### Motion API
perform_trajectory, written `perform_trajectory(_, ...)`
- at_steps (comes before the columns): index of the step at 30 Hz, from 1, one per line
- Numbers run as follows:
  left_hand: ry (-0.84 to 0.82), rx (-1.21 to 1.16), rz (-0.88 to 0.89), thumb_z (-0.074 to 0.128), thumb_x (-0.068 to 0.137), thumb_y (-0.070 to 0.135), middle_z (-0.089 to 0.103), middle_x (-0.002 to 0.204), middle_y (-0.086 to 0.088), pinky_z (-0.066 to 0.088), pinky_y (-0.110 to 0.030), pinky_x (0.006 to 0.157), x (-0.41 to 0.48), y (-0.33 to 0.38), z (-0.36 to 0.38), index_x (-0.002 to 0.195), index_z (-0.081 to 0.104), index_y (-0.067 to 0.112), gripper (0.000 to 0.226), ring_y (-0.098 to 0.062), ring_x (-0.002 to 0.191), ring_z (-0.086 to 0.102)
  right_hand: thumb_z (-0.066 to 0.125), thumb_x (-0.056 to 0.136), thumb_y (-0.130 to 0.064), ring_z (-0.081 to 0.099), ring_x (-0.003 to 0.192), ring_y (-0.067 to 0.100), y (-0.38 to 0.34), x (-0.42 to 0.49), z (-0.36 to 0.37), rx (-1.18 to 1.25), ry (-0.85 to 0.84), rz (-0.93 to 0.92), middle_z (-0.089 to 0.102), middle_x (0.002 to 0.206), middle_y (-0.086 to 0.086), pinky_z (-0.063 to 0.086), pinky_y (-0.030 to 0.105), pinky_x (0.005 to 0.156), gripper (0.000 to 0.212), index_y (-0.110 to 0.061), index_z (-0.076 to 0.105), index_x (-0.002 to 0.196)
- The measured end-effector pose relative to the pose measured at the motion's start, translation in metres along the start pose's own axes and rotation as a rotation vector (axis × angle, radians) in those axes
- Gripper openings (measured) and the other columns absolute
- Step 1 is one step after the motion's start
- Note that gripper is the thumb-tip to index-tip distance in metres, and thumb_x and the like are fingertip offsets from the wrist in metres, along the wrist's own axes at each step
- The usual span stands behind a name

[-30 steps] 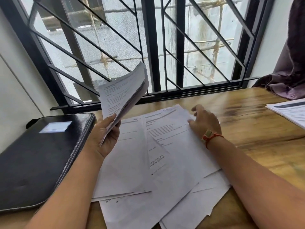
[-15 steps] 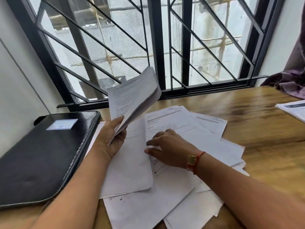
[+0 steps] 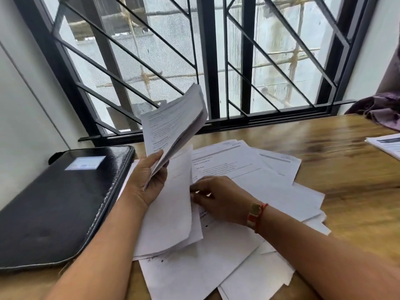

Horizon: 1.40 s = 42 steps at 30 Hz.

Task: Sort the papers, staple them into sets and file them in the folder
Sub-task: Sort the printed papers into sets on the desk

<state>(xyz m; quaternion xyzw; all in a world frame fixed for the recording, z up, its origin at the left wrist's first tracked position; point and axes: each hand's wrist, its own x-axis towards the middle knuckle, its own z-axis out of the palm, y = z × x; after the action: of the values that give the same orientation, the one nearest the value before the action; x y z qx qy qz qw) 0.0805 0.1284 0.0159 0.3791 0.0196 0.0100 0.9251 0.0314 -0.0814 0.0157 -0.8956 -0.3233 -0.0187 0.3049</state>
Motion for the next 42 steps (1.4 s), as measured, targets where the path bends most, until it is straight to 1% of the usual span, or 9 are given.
perform_trajectory(3,0.011,0.005,0.005,0.065,0.077,0.008,0.066,0.107,-0.007,0.047,-0.01,0.044,-0.003,0.0,0.006,0.114,0.062,0.007,0.037,-0.006,0.066,0.067,0.056,0.098,-0.042,0.059,0.067,0.002,0.001,0.002,0.0,0.133,0.054,0.14,0.069,0.076,-0.014,0.044,0.024,0.069,0.032,-0.019,0.078,0.096)
perform_trajectory(5,0.024,0.019,0.014,0.064,0.074,0.008,0.069,0.097,-0.005,0.047,-0.009,0.044,-0.005,-0.001,0.01,0.107,0.064,0.007,0.033,-0.006,0.063,0.067,0.055,0.095,-0.051,0.058,0.059,0.006,0.003,0.004,-0.004,0.242,0.103,0.226,0.068,0.066,-0.01,0.045,0.025,0.062,0.042,-0.019,0.075,0.077)
perform_trajectory(8,-0.001,0.018,0.017,0.074,0.071,0.01,0.071,0.098,-0.005,0.047,-0.01,0.044,-0.007,0.0,0.013,0.109,0.065,0.007,0.039,-0.007,0.065,0.068,0.061,0.09,-0.054,0.062,0.066,0.011,0.002,0.002,-0.009,0.292,0.084,0.263,0.075,0.079,0.002,0.05,0.025,0.067,0.041,-0.018,0.078,0.08)
perform_trajectory(12,0.02,0.064,0.029,0.066,0.076,0.009,0.072,0.089,-0.002,0.048,-0.01,0.044,-0.01,0.001,0.017,0.109,0.063,0.008,0.034,-0.007,0.065,0.068,0.074,0.084,-0.044,0.064,0.076,0.001,0.003,0.0,-0.002,0.161,0.021,0.276,0.073,0.09,-0.011,0.051,0.021,0.076,0.028,-0.02,0.078,0.098)
perform_trajectory(16,0.031,0.07,0.029,0.067,0.073,0.011,0.071,0.086,-0.002,0.046,-0.01,0.042,-0.011,0.003,0.02,0.124,0.055,0.01,0.053,-0.006,0.06,0.066,0.076,0.082,-0.03,0.055,0.058,-0.002,0.01,0.001,-0.004,0.178,0.104,0.356,0.062,0.064,-0.016,0.044,0.016,0.06,0.013,-0.018,0.079,0.085)
perform_trajectory(24,0.051,0.105,0.031,0.067,0.073,0.011,0.07,0.086,-0.002,0.046,-0.01,0.042,-0.012,0.004,0.021,0.128,0.055,0.009,0.056,-0.006,0.06,0.063,0.084,0.071,-0.05,0.066,0.068,0.016,0.043,0.001,-0.037,0.279,0.21,0.596,0.072,0.072,0.0,0.048,0.026,0.055,0.038,-0.015,0.069,0.064)
perform_trajectory(29,0.06,0.095,0.02,0.065,0.077,0.009,0.07,0.086,-0.001,0.046,-0.01,0.041,-0.012,0.004,0.019,0.128,0.054,0.01,0.052,-0.005,0.06,0.063,0.075,0.077,-0.057,0.059,0.061,0.017,0.061,0.001,-0.049,0.167,0.252,0.652,0.067,0.066,0.003,0.043,0.027,0.057,0.046,-0.015,0.064,0.063)
perform_trajectory(37,0.064,0.113,0.016,0.065,0.074,0.01,0.072,0.079,0.001,0.044,-0.01,0.039,-0.014,0.005,0.022,0.104,0.064,0.011,0.029,-0.005,0.056,0.064,0.079,0.078,-0.042,0.067,0.081,0.019,0.072,0.002,-0.052,0.064,0.202,0.678,0.072,0.08,0.003,0.057,0.036,0.077,0.029,-0.014,0.073,0.077)
perform_trajectory(42,0.068,0.122,0.019,0.056,0.093,0.006,0.072,0.079,0.002,0.044,-0.01,0.039,-0.015,0.004,0.023,0.103,0.063,0.013,0.015,-0.005,0.056,0.063,0.085,0.072,-0.043,0.064,0.085,0.015,0.074,0.002,-0.05,0.077,0.199,0.672,0.069,0.085,-0.004,0.057,0.036,0.08,0.031,-0.021,0.068,0.086)
